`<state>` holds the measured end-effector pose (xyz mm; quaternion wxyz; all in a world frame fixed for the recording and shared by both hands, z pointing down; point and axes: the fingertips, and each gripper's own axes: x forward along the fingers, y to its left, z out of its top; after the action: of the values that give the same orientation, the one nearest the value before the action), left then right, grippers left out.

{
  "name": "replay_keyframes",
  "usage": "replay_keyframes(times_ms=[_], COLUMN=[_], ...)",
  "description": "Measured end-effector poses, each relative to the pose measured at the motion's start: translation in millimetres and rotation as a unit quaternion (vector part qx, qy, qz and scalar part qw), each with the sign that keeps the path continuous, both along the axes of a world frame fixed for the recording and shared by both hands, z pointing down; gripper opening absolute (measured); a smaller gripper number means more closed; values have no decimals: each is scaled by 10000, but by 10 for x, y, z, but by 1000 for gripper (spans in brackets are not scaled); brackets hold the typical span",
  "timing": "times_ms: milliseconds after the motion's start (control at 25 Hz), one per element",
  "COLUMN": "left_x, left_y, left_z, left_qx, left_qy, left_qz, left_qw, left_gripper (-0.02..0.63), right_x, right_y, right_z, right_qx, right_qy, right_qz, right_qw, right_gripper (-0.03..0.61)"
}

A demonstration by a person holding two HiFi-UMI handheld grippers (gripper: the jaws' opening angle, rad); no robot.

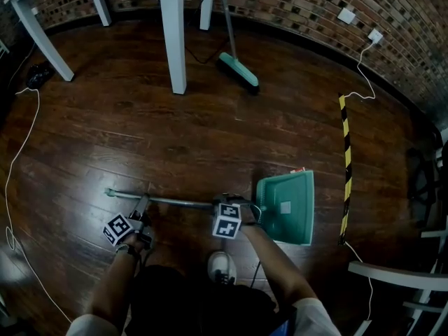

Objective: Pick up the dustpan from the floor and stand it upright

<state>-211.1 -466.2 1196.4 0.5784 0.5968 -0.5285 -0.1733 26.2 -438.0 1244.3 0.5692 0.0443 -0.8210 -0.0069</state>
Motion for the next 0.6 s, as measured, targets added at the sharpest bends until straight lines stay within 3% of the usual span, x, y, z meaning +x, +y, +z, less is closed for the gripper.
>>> replay_keyframes(times_ms=[80,120,160,200,600], left_x=[-14,-20,-25,-26,-48], left_y=[-29,-30,-24,-15,-139], left_z=[6,16,28,37,-371], left_qx=[25,-8,-58,-99,340], left_qy=[27,38,70,127,328], left_qz=[-86,-154,-241,-324,-234], left_qw=[10000,9999,9997,9993,9986], left_gripper=[300,237,129,116,86], right_x=[-25,-30,-30,-24,-67], right_y=[-17,-26,-34,-43,-156], right_z=[14,22,33,41,-176], right_qx=[105,169,240,307,662], right_qy=[2,22,61,105,-77], right_qz=[-19,-25,-31,-31,226], right_qw=[9999,9999,9997,9995,9975], right_gripper=[160,158,137,79,83])
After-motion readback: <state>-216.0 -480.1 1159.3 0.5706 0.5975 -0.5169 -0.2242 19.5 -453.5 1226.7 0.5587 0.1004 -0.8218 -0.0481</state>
